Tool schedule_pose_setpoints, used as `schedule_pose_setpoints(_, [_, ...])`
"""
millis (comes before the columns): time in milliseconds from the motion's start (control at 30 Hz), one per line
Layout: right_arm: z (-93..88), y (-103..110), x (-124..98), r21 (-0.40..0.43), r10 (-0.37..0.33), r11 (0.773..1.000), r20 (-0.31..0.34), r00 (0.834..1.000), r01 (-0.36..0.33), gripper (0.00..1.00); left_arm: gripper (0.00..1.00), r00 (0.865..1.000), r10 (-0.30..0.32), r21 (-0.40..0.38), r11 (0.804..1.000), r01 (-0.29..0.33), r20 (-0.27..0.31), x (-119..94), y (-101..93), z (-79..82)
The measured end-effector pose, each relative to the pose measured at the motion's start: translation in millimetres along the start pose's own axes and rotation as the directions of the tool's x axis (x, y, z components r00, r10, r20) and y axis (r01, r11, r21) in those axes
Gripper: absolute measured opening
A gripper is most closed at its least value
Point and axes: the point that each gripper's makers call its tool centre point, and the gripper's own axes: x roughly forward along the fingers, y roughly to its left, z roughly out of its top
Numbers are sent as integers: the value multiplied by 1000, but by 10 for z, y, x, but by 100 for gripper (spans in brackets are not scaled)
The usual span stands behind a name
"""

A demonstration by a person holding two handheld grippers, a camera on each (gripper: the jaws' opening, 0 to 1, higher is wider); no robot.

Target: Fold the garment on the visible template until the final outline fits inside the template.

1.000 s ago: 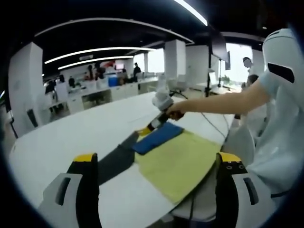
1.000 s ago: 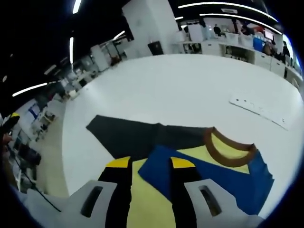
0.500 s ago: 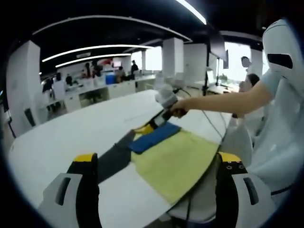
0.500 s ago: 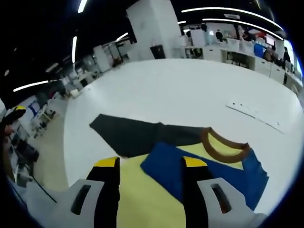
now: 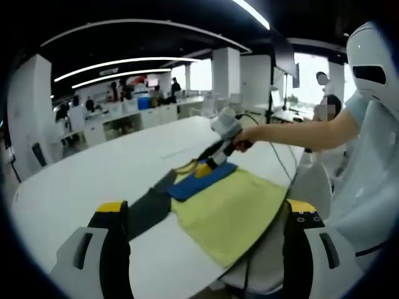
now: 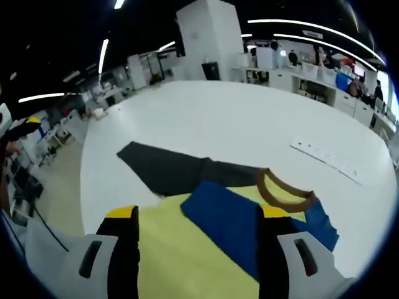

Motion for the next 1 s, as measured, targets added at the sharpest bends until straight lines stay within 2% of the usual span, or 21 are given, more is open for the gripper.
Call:
schedule_pose_setpoints(233, [73,100,-134,-64,-17,998,29,999,19,91,100,1000,-4,8,1000,4,1,0,-22,0])
schedule_pose_setpoints(467, [182,150,-288,-84,-37,995,90,995,45,94,100,1000,-7,14,1000,7,3,-13,-46,-7])
schedule_pose_setpoints(567, [167,188,-329,-89,-41,995,92,995,49,95,100,1000,-7,14,1000,7,6,-19,-50,-4])
schedule_pose_setpoints(667, [122,178,-381,-139,-72,987,87,994,83,97,100,1000,-7,18,1000,7,9,-20,-53,5])
schedule_pose_setpoints(767, [99,216,-426,-142,-68,987,94,993,81,100,100,1000,-11,21,1000,11,8,-14,-65,8])
schedule_pose_setpoints(1000, [24,339,-525,-134,-45,989,93,995,57,100,100,1000,-19,25,1000,19,4,5,-88,-2])
